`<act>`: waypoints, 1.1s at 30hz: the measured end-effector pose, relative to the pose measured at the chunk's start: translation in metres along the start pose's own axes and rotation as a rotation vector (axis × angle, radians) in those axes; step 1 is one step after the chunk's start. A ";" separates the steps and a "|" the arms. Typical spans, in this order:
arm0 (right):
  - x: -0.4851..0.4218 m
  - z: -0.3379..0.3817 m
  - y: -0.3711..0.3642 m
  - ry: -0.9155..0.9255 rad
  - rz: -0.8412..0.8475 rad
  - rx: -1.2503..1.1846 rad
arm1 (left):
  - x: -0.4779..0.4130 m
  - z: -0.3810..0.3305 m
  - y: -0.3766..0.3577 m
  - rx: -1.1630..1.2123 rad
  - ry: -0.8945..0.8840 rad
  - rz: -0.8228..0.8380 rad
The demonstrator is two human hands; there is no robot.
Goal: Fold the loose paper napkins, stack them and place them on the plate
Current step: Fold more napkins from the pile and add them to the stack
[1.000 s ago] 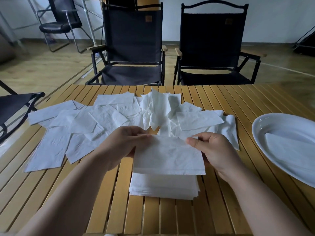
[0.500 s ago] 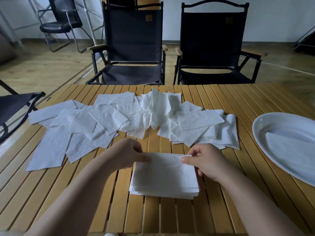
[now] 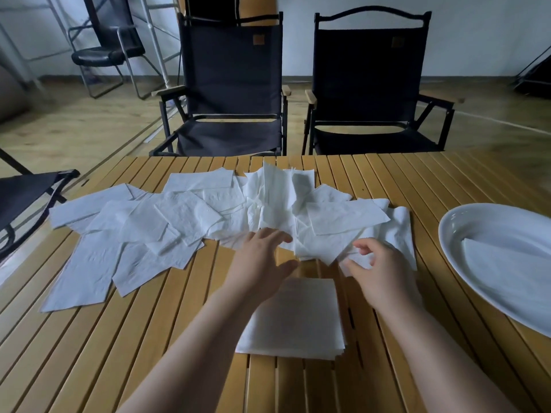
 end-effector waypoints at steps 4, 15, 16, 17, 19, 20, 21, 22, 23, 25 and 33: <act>-0.003 -0.006 -0.005 0.047 -0.014 0.137 | -0.012 -0.013 -0.026 -0.069 -0.088 0.049; -0.001 0.003 -0.012 0.088 0.119 0.271 | -0.018 -0.027 -0.036 -0.110 -0.043 0.042; 0.000 0.005 -0.011 0.090 0.126 0.281 | -0.017 -0.028 -0.035 -0.135 -0.027 0.033; 0.001 0.008 -0.011 0.089 0.137 0.284 | -0.016 -0.028 -0.034 -0.157 -0.015 0.028; 0.002 0.010 -0.010 0.087 0.156 0.273 | -0.014 -0.027 -0.032 -0.169 0.008 0.029; 0.003 0.011 -0.010 0.086 0.165 0.263 | -0.013 -0.026 -0.032 -0.170 0.012 0.033; 0.004 0.011 -0.010 0.085 0.170 0.248 | -0.011 -0.026 -0.032 -0.173 0.009 0.033; 0.004 0.011 -0.010 0.082 0.169 0.227 | -0.010 -0.026 -0.031 -0.167 0.006 0.031; 0.005 0.010 -0.010 0.077 0.163 0.206 | -0.009 -0.026 -0.031 -0.151 0.000 0.025; 0.006 0.011 -0.010 0.068 0.148 0.177 | -0.008 -0.025 -0.029 -0.129 -0.025 0.017; 0.008 0.016 -0.010 0.044 0.128 0.187 | -0.009 -0.026 -0.031 -0.123 -0.100 0.027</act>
Point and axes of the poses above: each hand's wrist, its own x-axis away from the middle knuckle, its own y-axis out of the back of the hand, z = x × y, the point moved 2 cm from there along -x, towards the middle knuckle, and after that the axes turned 6 degrees about -x, right-handed, at the moved point
